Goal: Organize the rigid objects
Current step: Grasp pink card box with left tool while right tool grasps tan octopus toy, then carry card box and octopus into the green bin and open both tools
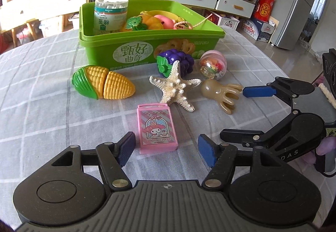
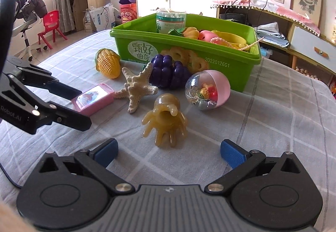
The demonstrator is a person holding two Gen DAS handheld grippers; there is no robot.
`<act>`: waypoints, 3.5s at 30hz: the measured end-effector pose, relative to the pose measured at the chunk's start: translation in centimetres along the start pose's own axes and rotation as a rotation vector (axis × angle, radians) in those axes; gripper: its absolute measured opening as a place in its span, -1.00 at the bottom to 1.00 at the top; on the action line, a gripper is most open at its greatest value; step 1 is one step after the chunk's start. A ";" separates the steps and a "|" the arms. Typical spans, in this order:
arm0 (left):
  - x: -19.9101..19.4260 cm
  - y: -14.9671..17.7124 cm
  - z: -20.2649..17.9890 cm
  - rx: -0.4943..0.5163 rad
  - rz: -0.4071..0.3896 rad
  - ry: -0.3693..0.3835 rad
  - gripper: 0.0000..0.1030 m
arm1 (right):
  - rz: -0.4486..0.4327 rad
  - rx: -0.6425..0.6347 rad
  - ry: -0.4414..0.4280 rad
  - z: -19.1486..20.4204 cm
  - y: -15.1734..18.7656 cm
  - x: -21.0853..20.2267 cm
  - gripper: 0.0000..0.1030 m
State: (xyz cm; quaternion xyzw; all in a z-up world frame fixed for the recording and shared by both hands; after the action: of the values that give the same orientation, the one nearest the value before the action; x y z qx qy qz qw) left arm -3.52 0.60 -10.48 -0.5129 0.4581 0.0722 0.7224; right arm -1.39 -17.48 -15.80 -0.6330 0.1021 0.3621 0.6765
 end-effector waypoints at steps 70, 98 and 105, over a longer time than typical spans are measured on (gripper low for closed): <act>4.4 -11.1 8.3 -0.203 -0.081 -0.191 -0.25 | -0.262 0.479 0.003 -3.2 -14.9 1.0 -0.70; 6.7 -12.0 7.6 -0.081 -0.033 -0.205 -0.24 | -0.184 0.420 0.015 -2.9 -13.3 3.2 -0.70; 6.8 -12.1 7.6 -0.078 -0.032 -0.203 -0.24 | -0.170 0.417 0.019 -2.8 -13.2 3.3 -0.70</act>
State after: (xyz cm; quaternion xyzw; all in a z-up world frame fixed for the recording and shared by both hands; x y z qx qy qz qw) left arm 11.79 -1.35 -6.96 -0.5380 0.3709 0.1300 0.7457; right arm 10.05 -18.08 -7.97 -0.4890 0.1272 0.2688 0.8200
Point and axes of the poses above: each gripper's, at about its wrist camera, not at the fingertips, and x roughly the way its jaws point, z to its left, y to its underside, the point moved 2 cm from there along x, roughly the way its jaws point, and after that the axes turned 14 degrees about x, right-handed, at the moved point
